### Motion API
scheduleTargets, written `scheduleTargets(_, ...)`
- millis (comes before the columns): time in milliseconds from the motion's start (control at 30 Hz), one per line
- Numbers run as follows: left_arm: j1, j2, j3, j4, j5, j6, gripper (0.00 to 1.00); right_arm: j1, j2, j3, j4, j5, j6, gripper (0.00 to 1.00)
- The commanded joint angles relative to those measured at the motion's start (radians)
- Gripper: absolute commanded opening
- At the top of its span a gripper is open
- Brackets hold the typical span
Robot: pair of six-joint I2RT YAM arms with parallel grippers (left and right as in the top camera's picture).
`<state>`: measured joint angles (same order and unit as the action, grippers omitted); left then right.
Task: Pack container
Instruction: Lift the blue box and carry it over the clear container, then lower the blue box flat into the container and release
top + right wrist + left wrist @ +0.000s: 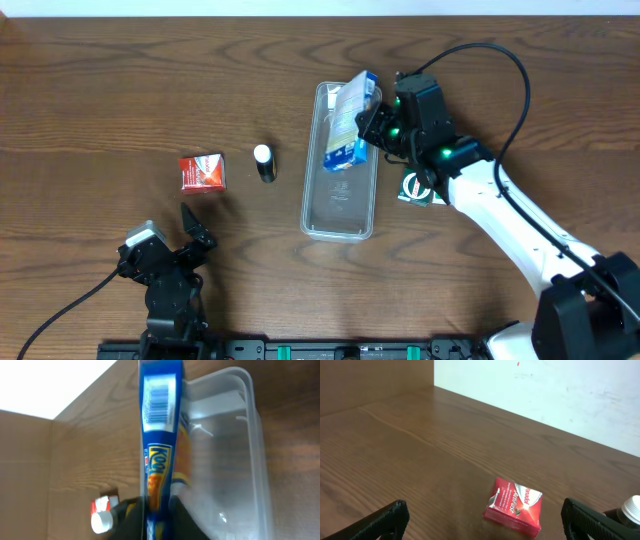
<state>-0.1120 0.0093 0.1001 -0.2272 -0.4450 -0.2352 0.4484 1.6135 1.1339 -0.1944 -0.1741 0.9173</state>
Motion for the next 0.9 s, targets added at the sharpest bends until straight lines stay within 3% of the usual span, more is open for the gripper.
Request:
scheduleTargets(0, 0.005, -0.006, -0.024, -0.006, -0.012, 0.006, 0.98, 0.009, 0.003, 0.016, 0.031, 0.020, 0.010, 0.40)
scheduleTargets(100, 0.005, -0.006, -0.024, -0.006, -0.012, 0.006, 0.98, 0.000, 0.002, 0.016, 0.056, -0.002, 0.002, 0.56)
scheduleTargets(167, 0.005, -0.006, -0.024, -0.006, -0.012, 0.006, 0.98, -0.013, 0.002, 0.016, 0.087, -0.054, 0.002, 0.58)
scheduleTargets(300, 0.005, -0.006, -0.024, -0.006, -0.012, 0.006, 0.98, -0.032, 0.002, 0.016, 0.148, -0.125, 0.002, 0.43)
scheduleTargets(400, 0.005, -0.006, -0.024, -0.006, -0.012, 0.006, 0.98, -0.032, 0.002, 0.016, 0.135, -0.129, -0.044, 0.19)
scheduleTargets(500, 0.005, -0.006, -0.024, -0.006, -0.012, 0.006, 0.98, -0.028, 0.003, 0.016, 0.053, -0.072, -0.078, 0.01)
scheduleTargets(633, 0.005, -0.006, -0.024, -0.006, -0.012, 0.006, 0.98, -0.030, 0.011, 0.016, -0.084, 0.105, -0.097, 0.01)
scheduleTargets(867, 0.005, -0.006, -0.024, -0.006, -0.012, 0.006, 0.98, -0.027, 0.048, 0.016, -0.117, 0.111, -0.180, 0.01)
